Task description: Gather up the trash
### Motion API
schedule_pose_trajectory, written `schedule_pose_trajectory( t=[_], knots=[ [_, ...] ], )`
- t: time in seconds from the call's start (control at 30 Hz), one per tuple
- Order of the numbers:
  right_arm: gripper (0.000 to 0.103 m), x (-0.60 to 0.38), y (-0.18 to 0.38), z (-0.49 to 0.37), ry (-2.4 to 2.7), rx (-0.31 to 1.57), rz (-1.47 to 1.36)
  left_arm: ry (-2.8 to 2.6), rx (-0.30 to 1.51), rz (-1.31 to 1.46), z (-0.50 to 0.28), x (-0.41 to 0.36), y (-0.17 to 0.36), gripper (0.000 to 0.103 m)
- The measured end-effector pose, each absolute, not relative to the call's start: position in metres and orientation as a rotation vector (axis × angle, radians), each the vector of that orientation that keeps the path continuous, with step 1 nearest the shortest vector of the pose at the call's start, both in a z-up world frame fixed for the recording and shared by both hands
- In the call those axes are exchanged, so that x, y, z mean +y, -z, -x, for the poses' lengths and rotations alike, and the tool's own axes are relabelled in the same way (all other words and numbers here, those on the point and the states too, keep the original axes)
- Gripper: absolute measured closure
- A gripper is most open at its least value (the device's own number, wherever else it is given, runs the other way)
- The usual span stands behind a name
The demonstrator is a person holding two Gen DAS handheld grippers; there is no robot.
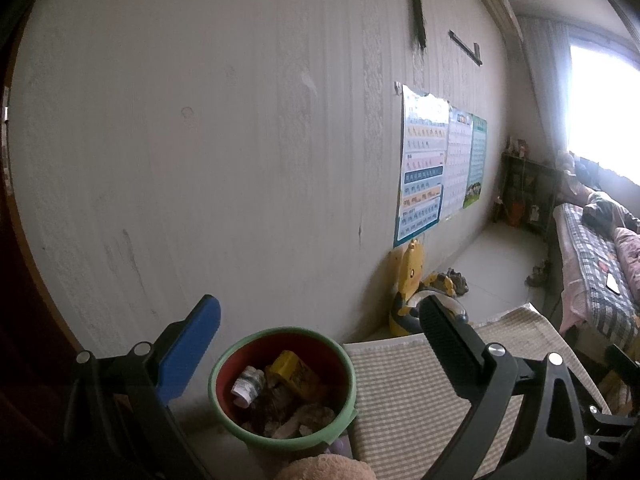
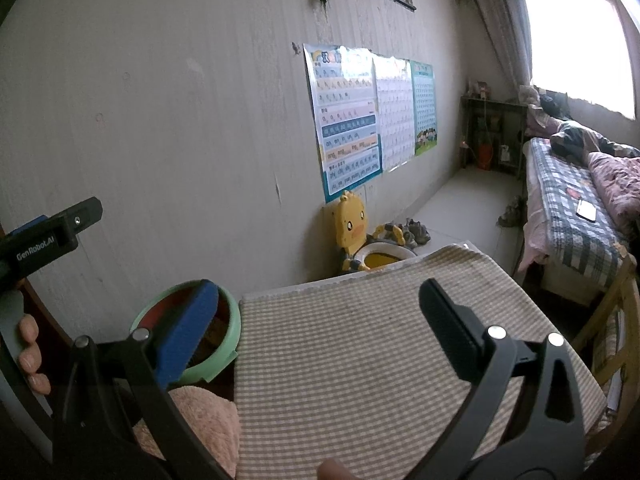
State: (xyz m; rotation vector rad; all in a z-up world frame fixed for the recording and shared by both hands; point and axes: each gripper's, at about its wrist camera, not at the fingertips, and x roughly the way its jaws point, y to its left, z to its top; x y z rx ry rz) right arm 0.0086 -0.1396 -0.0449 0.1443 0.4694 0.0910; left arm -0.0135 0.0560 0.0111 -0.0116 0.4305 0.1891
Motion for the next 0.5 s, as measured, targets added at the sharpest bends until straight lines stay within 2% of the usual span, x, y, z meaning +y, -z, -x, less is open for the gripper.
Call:
schedule_pose_trajectory(
  t=[0.3,0.5],
  knots=[
    [0.004,-0.147,0.065,-0.021,-0.083,0.53,-0.164,-0.128,0.488,-0.002,-0.001,0.04,0.014,0.008],
    [0.004,-0.197,0.132,-0.042,0.135,0.642,-0.192,0.01,0.711,-0.01,-0.039,-0.003,0.101,0.008]
  ],
)
